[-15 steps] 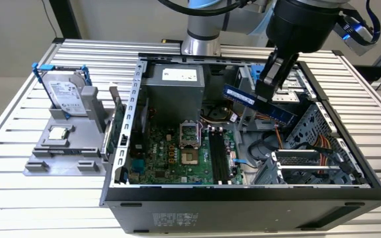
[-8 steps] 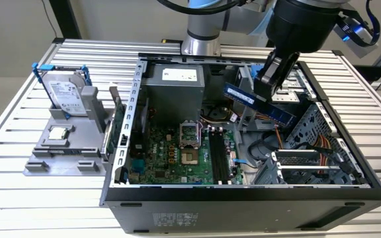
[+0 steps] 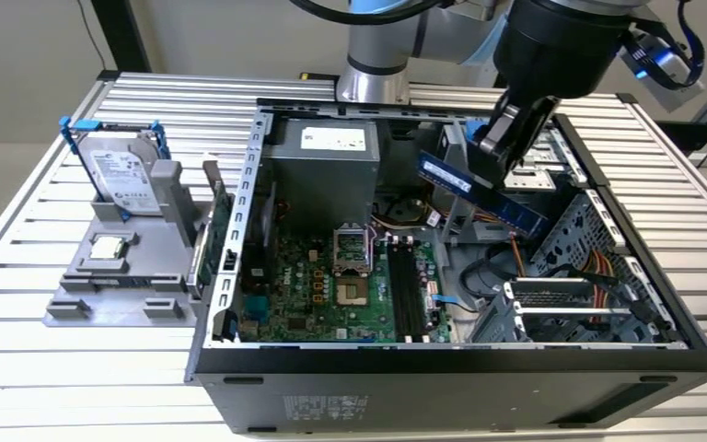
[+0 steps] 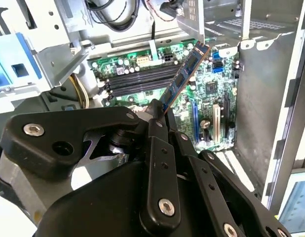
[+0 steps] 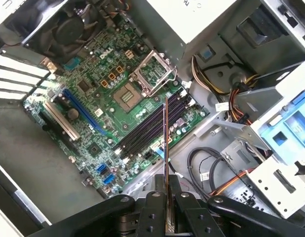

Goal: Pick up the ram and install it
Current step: 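Insert the ram into the slot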

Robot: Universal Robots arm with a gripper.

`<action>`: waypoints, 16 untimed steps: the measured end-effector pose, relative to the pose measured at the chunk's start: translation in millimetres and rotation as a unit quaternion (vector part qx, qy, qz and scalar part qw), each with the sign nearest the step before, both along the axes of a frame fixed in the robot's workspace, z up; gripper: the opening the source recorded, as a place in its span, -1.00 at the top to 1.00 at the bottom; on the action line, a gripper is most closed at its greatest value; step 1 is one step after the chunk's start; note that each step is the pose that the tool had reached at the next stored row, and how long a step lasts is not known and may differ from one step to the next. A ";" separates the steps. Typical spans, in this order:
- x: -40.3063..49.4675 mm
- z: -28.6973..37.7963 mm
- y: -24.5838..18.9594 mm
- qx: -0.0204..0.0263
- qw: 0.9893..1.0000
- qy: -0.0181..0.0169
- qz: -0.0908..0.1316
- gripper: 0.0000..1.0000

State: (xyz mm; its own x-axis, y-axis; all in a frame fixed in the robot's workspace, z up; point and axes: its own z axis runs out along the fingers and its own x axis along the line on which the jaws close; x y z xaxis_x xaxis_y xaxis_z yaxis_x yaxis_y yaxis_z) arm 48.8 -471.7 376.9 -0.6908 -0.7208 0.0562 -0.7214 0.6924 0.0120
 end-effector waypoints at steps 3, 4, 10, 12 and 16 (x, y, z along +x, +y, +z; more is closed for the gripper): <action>0.0 0.0 0.0 0.000 1.000 0.000 -0.013 1.00; 0.0 0.0 0.0 0.000 1.000 0.000 -0.017 1.00; 0.0 0.0 0.0 0.000 0.999 0.000 -0.044 1.00; 0.0 0.0 0.0 0.000 0.999 0.000 -0.053 1.00; 0.0 0.0 0.0 0.000 0.997 0.000 -0.073 1.00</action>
State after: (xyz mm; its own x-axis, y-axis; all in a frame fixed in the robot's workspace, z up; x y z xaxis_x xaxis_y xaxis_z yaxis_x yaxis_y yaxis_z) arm 48.8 -471.7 376.9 -0.7880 -0.6131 0.0562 -0.6135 0.7896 0.0120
